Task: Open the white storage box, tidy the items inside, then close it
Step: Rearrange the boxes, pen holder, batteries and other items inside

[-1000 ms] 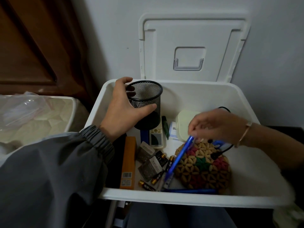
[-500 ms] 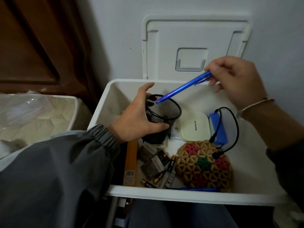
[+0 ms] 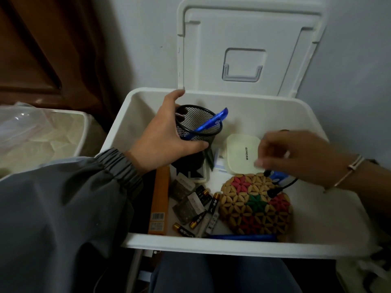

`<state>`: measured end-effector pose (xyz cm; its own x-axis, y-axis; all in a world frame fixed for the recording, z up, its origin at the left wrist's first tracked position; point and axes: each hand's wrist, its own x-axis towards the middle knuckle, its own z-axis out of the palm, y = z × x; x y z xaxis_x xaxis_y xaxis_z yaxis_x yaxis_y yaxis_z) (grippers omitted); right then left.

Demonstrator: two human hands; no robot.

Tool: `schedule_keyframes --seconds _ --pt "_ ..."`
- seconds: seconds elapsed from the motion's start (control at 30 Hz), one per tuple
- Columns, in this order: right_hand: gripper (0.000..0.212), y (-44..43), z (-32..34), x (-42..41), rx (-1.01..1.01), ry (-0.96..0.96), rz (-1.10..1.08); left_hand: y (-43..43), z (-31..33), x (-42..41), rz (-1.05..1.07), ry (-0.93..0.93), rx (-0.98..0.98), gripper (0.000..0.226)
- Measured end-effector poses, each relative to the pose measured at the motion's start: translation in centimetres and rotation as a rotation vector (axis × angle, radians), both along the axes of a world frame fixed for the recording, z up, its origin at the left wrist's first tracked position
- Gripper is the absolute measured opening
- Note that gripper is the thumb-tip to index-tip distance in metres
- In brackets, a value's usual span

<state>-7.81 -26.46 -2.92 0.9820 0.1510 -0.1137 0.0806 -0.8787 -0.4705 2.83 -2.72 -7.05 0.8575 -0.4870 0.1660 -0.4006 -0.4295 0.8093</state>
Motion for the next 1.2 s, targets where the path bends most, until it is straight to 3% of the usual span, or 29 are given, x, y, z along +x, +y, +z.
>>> schedule_keyframes --seconds 0.1,0.27,0.53,0.77,0.93,1.07,1.2 --pt "0.022 0.6 -2.1 -1.9 -0.172 0.443 0.293 -0.1 0.1 0.1 0.011 0.004 0.001 0.109" --pt "0.035 1.6 -6.3 -1.9 -0.371 0.697 0.469 -0.1 0.1 0.0 0.002 0.026 0.023 0.109" --pt "0.024 2.7 -7.4 -1.6 -0.413 0.647 0.604 -0.1 -0.4 -0.2 -0.008 0.034 0.034 0.109" --pt "0.012 0.7 -1.3 -0.6 -0.089 0.298 0.285 0.0 -0.4 0.2 0.011 0.042 0.014 0.108" --pt "0.023 -2.4 5.4 -0.7 0.249 -0.073 0.078 0.0 -0.6 0.2 0.006 0.038 0.027 0.11" --pt "0.019 -3.4 7.8 0.7 0.449 -0.319 -0.105 -0.1 -0.7 0.0 -0.028 0.031 0.061 0.113" --pt "0.014 -0.8 6.2 3.7 0.439 -0.411 -0.188 -0.2 -0.4 -0.3 -0.098 0.037 0.081 0.115"
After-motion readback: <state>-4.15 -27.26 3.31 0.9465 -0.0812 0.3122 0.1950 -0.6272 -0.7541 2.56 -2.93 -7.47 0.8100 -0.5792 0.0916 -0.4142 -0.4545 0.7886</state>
